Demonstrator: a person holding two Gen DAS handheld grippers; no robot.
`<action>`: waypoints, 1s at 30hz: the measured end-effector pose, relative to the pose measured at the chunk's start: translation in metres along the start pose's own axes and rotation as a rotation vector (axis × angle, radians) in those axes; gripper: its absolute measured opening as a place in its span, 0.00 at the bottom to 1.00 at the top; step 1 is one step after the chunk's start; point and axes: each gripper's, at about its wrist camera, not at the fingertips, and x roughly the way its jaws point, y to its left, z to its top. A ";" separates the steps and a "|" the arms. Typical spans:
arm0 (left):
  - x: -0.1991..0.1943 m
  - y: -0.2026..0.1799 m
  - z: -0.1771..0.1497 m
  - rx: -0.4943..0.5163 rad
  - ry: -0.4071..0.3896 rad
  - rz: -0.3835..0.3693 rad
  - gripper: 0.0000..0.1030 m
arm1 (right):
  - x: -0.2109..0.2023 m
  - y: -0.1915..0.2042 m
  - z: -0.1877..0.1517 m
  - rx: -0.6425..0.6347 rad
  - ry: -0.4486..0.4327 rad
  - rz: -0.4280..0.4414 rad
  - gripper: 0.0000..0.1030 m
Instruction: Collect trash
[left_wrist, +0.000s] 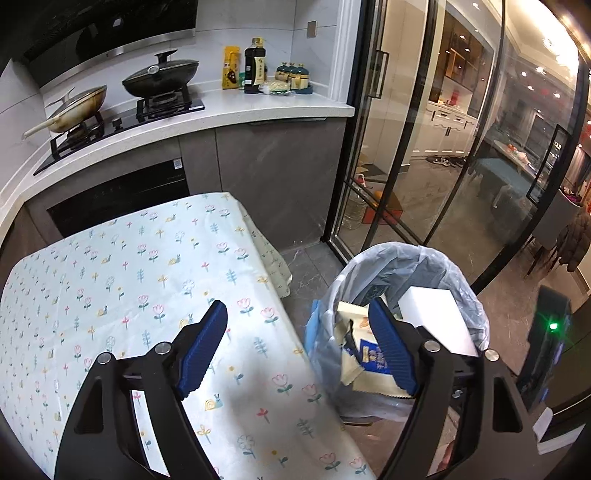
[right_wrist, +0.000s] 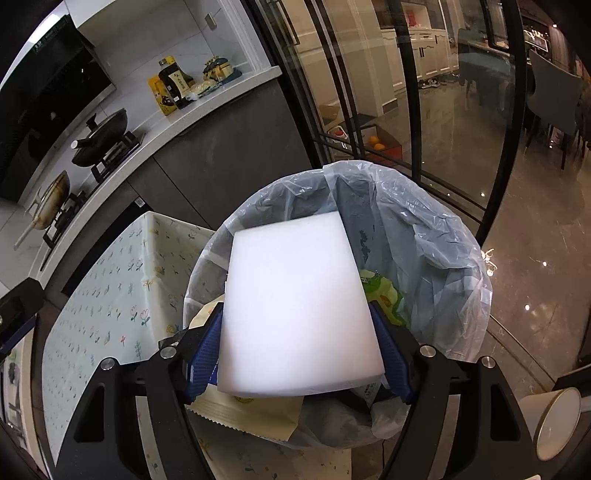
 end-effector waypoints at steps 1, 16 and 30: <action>0.000 0.002 -0.002 -0.006 0.000 0.003 0.77 | -0.004 -0.002 0.001 0.003 -0.006 -0.006 0.77; -0.017 0.009 -0.020 -0.009 -0.009 0.030 0.84 | -0.053 0.002 -0.002 -0.035 -0.058 -0.009 0.77; -0.031 0.001 -0.034 0.039 -0.010 0.063 0.89 | -0.089 0.008 -0.011 -0.106 -0.089 -0.025 0.82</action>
